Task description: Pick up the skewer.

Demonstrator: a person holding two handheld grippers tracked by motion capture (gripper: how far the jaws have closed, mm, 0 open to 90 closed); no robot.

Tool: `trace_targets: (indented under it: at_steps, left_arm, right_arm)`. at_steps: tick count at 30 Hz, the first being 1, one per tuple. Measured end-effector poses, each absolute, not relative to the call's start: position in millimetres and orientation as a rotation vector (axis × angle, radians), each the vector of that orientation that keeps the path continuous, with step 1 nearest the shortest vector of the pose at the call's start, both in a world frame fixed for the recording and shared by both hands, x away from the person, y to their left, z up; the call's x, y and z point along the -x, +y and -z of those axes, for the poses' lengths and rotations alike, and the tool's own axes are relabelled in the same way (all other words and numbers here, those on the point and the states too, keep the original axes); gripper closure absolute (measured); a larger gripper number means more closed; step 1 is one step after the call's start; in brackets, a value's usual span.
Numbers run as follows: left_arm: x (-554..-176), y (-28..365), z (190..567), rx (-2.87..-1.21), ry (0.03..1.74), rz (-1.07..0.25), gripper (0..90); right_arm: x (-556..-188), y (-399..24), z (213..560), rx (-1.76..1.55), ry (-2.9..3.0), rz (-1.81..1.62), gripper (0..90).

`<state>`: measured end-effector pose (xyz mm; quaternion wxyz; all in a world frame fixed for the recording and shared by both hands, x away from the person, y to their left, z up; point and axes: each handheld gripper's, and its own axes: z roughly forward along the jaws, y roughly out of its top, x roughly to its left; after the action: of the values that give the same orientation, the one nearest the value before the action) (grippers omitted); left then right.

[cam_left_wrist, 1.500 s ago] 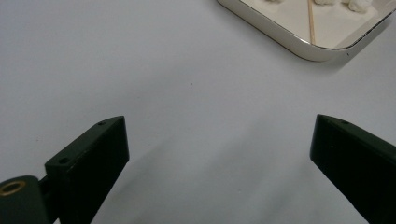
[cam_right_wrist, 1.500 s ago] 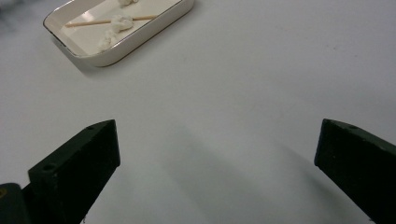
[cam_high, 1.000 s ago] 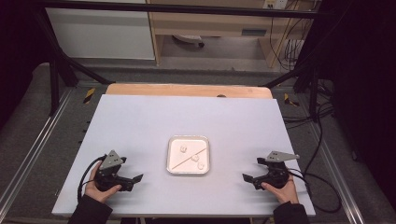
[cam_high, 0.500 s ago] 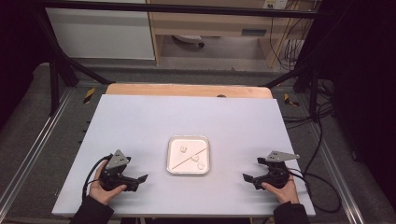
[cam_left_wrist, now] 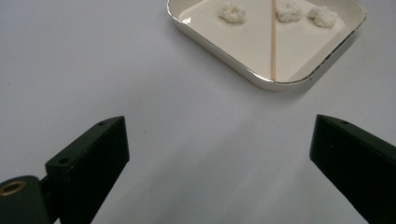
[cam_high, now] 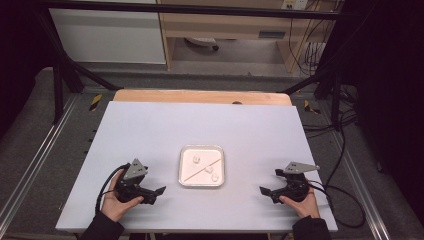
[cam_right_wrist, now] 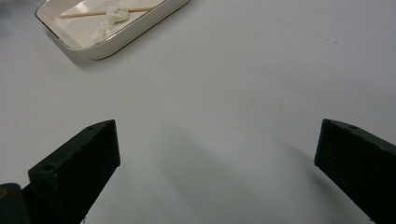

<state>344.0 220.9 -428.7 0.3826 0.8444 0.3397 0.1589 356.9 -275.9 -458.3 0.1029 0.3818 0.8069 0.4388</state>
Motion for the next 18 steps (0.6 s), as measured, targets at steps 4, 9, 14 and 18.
trace_targets:
  at_steps: [4,9,14,18]
  left_arm:
    - [-345,213,425,-2.171,0.849,-0.411,4.5]
    - [-348,202,421,-2.184,0.833,-0.409,4.7]
    - [-353,188,414,-2.191,0.82,-0.404,4.9]
    - [-355,180,411,-2.193,0.81,-0.402,5.2]
  right_arm:
    - [-357,-276,458,-1.126,2.382,-1.295,0.6]
    - [-357,-276,458,-1.131,2.384,-1.292,0.6]
    - [-357,-276,458,-1.129,2.384,-1.292,0.6]
    - [-357,-275,459,-1.124,2.389,-1.286,0.6]
